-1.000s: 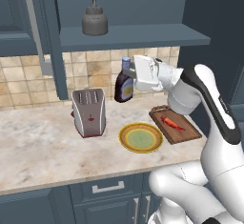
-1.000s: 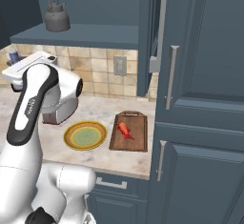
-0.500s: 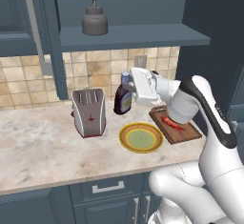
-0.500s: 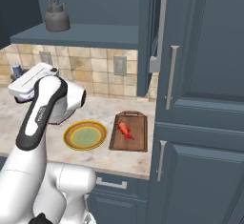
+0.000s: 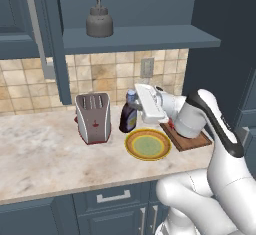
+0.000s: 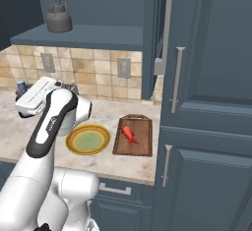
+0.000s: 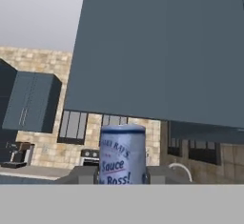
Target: Pick the fish from the plate and place it on the cutting board. Then pick the condiment bottle from the cabinet and place it next to the cutting board.
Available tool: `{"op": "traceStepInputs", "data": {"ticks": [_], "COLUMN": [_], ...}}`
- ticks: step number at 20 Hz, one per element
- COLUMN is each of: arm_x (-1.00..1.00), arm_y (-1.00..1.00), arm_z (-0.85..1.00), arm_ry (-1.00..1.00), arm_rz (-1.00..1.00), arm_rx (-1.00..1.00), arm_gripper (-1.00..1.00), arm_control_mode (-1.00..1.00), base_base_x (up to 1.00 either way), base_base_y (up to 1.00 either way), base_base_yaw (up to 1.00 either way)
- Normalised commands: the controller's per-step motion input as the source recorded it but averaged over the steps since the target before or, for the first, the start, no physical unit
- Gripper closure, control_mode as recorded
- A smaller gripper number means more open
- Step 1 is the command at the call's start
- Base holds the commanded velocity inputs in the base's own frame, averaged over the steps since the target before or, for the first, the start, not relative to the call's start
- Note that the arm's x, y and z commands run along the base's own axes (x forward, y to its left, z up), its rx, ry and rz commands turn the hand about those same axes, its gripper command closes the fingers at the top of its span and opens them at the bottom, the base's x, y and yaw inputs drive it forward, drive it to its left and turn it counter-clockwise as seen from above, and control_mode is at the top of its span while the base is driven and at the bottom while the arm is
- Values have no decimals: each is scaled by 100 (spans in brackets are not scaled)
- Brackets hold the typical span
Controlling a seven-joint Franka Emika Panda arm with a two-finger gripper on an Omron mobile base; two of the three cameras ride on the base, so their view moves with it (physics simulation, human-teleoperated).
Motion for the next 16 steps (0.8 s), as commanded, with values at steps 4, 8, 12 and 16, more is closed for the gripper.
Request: {"op": "traceStepInputs", "data": {"ticks": [4, 8, 12, 16], "arm_x": [0, 0, 0, 0], "arm_y": [0, 1, 5, 3], "arm_z": [-36, -33, -31, -29], "arm_ry": [0, 0, 0, 0], "arm_rz": [6, 6, 5, 4], "arm_rx": [1, 1, 1, 0], "arm_gripper": [100, 100, 100, 100], "arm_control_mode": [-100, -100, -100, -100], "base_base_x": [0, 0, 0, 0], "base_base_y": [0, 0, 0, 0], "base_base_yaw": [0, 0, 0, 0]}}
